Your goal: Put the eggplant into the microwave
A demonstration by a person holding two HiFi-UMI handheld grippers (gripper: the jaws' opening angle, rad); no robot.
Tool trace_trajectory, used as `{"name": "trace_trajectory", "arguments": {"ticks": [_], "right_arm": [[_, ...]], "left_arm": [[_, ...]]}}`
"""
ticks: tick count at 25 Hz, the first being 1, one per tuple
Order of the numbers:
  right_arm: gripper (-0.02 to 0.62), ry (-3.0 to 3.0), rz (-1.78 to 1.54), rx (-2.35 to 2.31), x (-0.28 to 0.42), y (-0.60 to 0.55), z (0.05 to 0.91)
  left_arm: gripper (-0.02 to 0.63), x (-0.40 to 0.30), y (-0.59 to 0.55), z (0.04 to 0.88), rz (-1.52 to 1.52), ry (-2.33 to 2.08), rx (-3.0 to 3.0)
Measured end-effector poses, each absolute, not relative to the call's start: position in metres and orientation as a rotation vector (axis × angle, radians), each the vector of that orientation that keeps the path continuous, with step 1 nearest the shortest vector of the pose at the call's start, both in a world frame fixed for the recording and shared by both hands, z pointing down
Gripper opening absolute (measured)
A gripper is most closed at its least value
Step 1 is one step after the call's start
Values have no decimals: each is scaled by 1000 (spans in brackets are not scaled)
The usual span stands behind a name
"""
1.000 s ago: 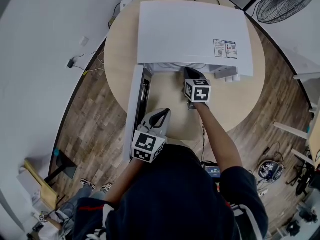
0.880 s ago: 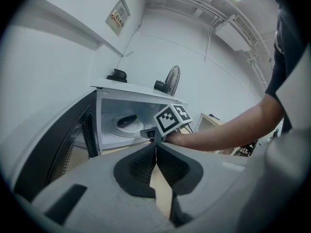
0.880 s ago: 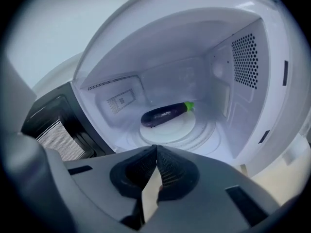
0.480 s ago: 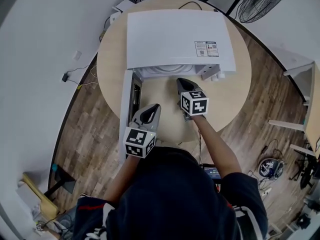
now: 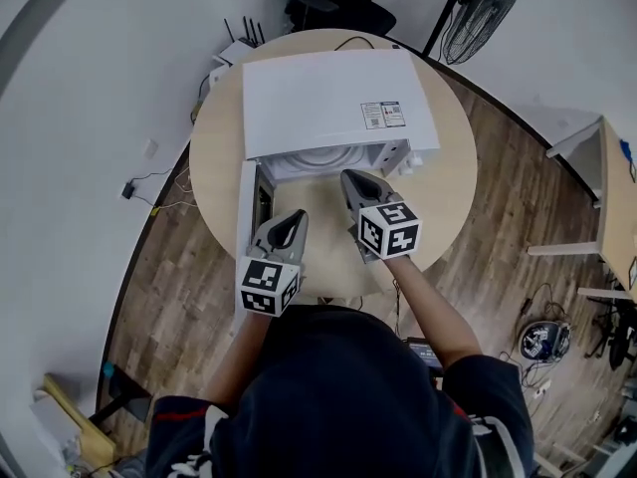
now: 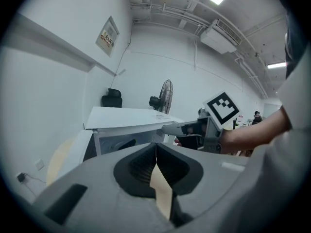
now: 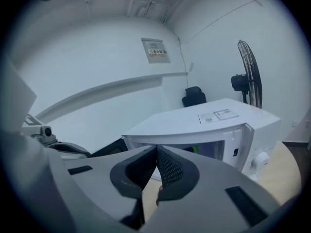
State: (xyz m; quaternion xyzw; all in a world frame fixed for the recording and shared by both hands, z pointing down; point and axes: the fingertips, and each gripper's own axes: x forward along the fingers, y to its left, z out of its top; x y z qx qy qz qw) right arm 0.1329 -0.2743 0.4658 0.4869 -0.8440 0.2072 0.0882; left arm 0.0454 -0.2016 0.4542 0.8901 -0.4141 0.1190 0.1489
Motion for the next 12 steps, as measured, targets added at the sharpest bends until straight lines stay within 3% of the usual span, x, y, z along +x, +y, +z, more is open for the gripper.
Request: {"name": "trace_trajectory", "arguments": {"ticks": [12], "right_arm": [[12,-2646,365,1516,141,-219,368]], "left_arm": [[17,45,-193,382,307,-1229,2764]]}}
